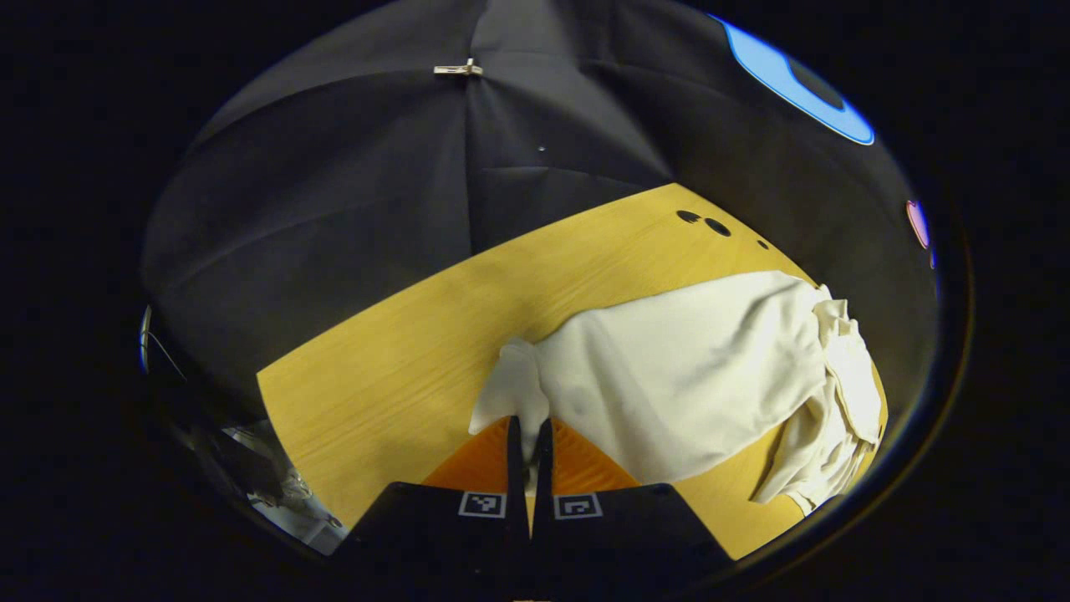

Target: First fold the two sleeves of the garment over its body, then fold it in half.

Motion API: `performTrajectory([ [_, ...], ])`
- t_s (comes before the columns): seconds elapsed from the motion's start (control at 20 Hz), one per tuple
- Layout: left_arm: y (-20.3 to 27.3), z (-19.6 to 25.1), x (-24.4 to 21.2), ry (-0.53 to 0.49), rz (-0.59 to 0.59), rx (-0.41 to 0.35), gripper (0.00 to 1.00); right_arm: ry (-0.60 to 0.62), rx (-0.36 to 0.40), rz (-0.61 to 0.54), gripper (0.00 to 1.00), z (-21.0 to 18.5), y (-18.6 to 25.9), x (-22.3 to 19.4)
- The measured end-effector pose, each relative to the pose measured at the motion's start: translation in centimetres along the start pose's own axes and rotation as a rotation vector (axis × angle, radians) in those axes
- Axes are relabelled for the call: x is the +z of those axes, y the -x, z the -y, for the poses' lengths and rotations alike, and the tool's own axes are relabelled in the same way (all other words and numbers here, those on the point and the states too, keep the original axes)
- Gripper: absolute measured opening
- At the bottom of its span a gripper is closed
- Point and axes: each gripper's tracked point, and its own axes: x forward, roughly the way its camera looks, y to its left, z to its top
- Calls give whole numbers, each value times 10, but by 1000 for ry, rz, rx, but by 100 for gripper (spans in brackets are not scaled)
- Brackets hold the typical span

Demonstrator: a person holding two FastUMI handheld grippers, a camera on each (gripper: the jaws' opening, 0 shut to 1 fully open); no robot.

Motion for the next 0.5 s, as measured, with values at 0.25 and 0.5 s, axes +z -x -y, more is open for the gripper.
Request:
performTrajectory([
  [0.25, 2, 14, 41, 39, 34, -10, 6, 27, 24, 1, 99, -8, 5, -13],
  [0.5, 8, 48, 98, 5, 81, -61, 6, 9, 27, -13, 98, -7, 5, -27],
])
